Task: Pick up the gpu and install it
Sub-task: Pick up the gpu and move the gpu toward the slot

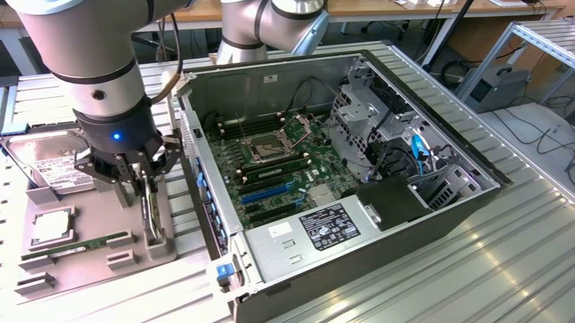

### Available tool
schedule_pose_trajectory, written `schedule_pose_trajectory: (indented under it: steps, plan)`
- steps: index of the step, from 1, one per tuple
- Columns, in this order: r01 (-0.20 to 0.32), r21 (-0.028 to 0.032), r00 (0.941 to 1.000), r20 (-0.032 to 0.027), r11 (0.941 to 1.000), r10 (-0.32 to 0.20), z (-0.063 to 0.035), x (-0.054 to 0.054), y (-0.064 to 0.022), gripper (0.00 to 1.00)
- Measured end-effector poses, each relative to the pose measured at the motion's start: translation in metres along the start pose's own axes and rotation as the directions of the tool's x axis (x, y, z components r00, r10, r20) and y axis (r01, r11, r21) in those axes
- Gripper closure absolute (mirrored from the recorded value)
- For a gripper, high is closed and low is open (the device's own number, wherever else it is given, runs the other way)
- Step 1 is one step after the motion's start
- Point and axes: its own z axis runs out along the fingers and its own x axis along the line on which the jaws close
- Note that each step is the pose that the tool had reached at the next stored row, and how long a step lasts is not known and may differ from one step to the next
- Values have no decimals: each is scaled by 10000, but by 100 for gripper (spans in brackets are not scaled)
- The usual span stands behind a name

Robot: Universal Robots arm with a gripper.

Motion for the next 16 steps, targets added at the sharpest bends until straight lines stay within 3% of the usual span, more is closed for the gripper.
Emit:
schedule_pose_trajectory:
  steps: [16]
  plan:
    - [0, 1, 10000, -1, 10000, 0, -49, -1, 0, 73]
